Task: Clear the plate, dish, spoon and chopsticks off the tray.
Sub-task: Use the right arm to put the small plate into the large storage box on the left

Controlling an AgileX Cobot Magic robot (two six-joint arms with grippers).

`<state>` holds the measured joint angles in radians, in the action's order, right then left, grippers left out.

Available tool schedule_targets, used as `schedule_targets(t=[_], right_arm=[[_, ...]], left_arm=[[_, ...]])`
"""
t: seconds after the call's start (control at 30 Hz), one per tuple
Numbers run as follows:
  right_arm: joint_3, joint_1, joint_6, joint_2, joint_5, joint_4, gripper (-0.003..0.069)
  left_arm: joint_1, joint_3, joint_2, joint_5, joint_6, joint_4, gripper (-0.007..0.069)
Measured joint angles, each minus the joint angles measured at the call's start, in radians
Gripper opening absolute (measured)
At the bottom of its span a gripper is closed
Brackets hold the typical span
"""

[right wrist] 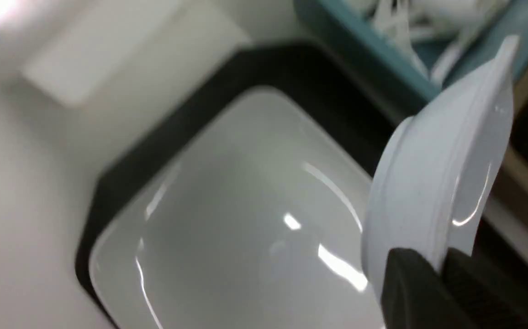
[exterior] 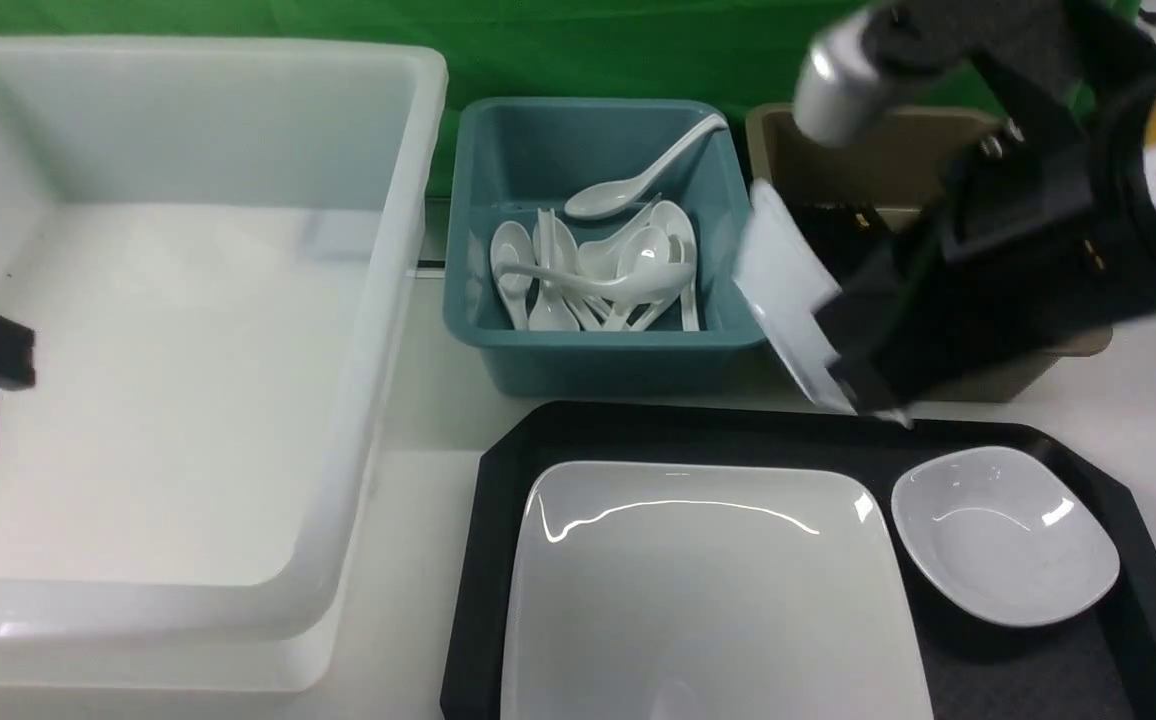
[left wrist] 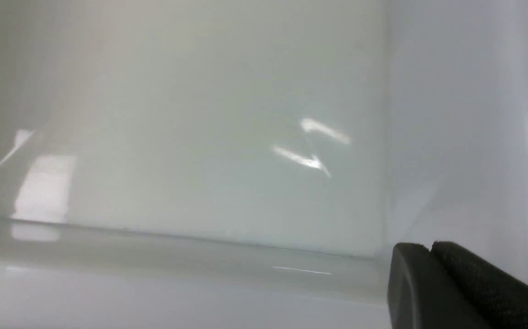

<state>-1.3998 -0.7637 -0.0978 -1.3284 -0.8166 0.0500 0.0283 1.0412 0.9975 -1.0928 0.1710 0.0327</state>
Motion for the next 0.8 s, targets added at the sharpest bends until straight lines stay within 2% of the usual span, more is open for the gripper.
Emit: schedule_targets(t=[0.07,0.13,0.2,0.27,0.47,0.8], right_arm=[[-0.138,-0.004,-0.101,-0.099,0.055,-0.102,0.0065],[-0.186,-0.009,-0.138,-0.139,0.065,-0.140,0.0065],[-0.301,-0.035,-0.213,-0.253,0.088,-0.215,0.0065],[-0.375,-0.062,-0.239,-0.315,0.099,-0.236,0.0065],[-0.622,-0.172,-0.287,-0.591,0.138,-0.257,0.0065],[-0.720,-0.234,-0.322,-0.882,0.184,-0.253,0.0065]], left_arm=[[0.166,0.000,0.028,0.000,-0.065,-0.113,0.0013],[0.210,0.000,0.029,0.002,-0.094,-0.152,0.0013],[0.334,0.000,0.019,0.023,-0.156,-0.263,0.0013],[0.370,0.000,0.006,0.031,-0.171,-0.296,0.0013],[0.412,0.000,-0.062,0.038,-0.164,-0.308,0.0013],[0.412,0.000,-0.130,0.040,-0.162,-0.301,0.0013]])
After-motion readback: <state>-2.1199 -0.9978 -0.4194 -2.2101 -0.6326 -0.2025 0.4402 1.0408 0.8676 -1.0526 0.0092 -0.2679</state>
